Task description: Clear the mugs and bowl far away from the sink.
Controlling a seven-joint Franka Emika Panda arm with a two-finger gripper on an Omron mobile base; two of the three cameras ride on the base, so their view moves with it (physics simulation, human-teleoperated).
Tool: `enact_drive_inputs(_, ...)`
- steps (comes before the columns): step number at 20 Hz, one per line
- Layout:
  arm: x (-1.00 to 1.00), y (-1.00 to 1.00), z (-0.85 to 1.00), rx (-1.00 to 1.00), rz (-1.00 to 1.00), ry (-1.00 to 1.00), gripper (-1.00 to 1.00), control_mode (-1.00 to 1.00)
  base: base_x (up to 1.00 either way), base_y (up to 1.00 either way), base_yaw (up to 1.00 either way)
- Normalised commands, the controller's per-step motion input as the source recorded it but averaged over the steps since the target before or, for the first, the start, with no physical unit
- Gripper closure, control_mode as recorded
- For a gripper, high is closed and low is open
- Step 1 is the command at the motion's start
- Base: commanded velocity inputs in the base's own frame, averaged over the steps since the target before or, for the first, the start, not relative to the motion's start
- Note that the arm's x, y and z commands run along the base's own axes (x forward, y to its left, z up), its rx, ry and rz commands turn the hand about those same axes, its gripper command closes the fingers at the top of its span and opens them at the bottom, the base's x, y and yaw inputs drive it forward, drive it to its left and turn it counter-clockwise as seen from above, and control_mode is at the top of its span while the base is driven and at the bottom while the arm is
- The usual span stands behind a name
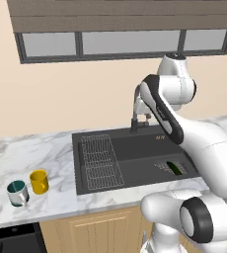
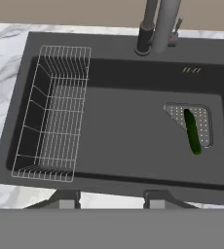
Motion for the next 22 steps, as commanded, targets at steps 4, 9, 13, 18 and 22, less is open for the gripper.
enact_drive_inputs(4,-0.18,0.00,0.00,0.00,0.00,-0.05,-1.00,-1.00,0.00,0.00,0.00)
enact_drive_inputs(9,-0.49,0.03,0.05,-0.01,0.00,-0.07,-1.00,-1.00,0.00,0.00,0.00)
enact_drive_inputs(13,-0.69,0.00,0.17,0.00,0.00,0.00,-1.00,-1.00,0.00,0.00,0.00)
enact_drive_inputs(18,-0.70,0.02,0.22,-0.01,0.00,0.00,-1.00,-1.00,0.00,0.00,0.00)
enact_drive_inputs(22,-0.79,0.01,0.08,-0.03,0.00,-0.03,-1.00,-1.00,0.00,0.00,0.00)
